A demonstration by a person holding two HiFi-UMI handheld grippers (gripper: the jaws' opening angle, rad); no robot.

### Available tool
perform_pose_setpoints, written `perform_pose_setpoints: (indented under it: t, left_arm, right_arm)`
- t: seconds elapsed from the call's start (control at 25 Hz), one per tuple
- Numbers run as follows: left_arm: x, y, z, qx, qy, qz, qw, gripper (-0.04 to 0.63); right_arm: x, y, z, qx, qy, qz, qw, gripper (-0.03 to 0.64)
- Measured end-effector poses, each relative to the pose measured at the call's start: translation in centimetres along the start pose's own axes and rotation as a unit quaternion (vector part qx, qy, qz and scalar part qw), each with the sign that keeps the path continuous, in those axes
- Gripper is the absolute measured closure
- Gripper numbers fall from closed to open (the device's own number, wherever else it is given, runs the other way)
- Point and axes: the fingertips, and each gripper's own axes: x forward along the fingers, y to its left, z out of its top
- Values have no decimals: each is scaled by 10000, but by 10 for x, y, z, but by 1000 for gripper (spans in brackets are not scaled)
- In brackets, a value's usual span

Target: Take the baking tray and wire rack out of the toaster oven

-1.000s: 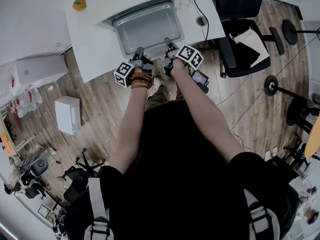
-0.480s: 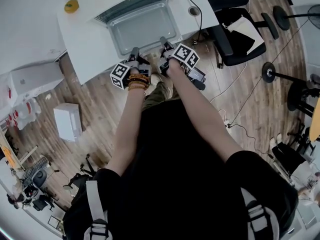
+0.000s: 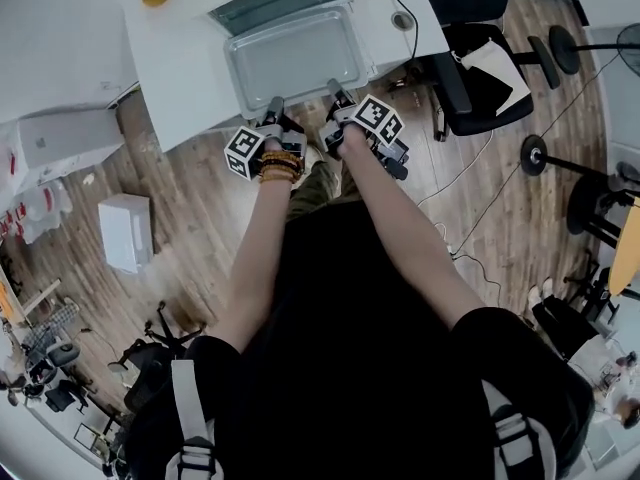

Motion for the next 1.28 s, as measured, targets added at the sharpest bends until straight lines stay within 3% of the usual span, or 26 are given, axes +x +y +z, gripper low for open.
perform_pose_setpoints:
  t: [0.56, 0.96, 1.28]
  left_arm:
    - [-55, 19, 67, -547, -939, -103, 9940, 535]
    - [-109, 34, 123, -729, -1694, -177, 9827, 537]
    - [-156, 48, 165, -1038, -2307, -272, 9671, 537]
  right_arm:
    - [36, 28, -78, -477, 986, 103, 9939, 531]
    - [59, 50, -153, -727, 1774, 296, 9810, 528]
    - [71, 75, -215, -1017, 2356, 411, 9657, 528]
